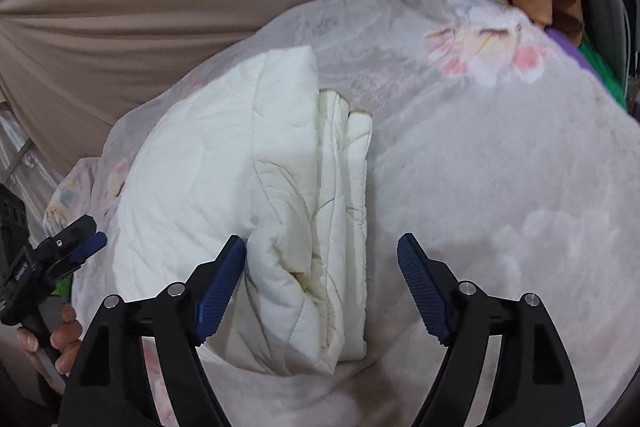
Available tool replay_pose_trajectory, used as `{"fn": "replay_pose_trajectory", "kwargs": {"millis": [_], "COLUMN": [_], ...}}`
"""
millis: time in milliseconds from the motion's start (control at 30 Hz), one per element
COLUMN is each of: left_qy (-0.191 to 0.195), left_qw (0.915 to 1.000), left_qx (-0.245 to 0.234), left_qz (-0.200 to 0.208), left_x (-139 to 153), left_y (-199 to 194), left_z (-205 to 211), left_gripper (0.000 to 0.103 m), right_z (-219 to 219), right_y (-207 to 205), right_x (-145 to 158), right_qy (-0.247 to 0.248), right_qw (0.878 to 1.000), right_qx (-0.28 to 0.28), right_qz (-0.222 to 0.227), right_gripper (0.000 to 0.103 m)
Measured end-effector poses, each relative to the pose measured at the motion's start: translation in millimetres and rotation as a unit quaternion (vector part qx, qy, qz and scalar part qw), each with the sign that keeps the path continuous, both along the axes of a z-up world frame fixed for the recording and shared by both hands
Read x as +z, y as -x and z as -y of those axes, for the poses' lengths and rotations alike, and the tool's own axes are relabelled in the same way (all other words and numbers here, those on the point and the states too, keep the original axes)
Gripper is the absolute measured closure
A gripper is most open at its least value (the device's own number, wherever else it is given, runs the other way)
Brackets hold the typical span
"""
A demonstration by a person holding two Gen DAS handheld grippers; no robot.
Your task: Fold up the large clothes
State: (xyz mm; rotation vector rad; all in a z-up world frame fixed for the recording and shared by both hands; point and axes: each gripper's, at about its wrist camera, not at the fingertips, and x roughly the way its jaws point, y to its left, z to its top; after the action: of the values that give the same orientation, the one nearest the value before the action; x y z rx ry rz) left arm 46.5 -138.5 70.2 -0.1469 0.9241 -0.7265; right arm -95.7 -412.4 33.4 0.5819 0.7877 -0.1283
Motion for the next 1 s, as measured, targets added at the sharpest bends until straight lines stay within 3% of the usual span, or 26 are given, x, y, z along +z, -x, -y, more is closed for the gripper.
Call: {"fn": "replay_pose_trajectory", "kwargs": {"millis": [67, 333, 833, 900, 967, 1000], "left_qy": [0.003, 0.001, 0.005, 0.007, 0.013, 0.013], "left_qw": [0.9992, 0.9996, 0.9991, 0.9988, 0.9984, 0.9981], "left_qx": [-0.021, -0.029, -0.042, -0.048, -0.055, -0.058], "left_qz": [-0.035, -0.008, 0.002, 0.006, 0.012, 0.019], "left_x": [-19, -37, -47, -45, -40, -36], "left_y": [-12, -17, -23, -22, -21, -19], "left_z": [10, 17, 16, 17, 19, 21], "left_gripper": [0.005, 0.005, 0.005, 0.005, 0.008, 0.012], "right_z": [-2, -12, -15, -17, -19, -22], "right_y": [-8, -28, -39, -41, -41, -41], "right_x": [-10, -19, -23, -22, -19, -15], "right_qy": [-0.012, -0.002, -0.002, -0.002, -0.004, 0.002], "right_qw": [1.0, 1.0, 0.999, 0.999, 0.999, 0.999], "right_qx": [0.01, 0.019, 0.028, 0.031, 0.037, 0.042], "right_qz": [-0.006, -0.024, -0.024, -0.022, -0.017, -0.014], "right_gripper": [0.02, 0.013, 0.012, 0.017, 0.029, 0.042]}}
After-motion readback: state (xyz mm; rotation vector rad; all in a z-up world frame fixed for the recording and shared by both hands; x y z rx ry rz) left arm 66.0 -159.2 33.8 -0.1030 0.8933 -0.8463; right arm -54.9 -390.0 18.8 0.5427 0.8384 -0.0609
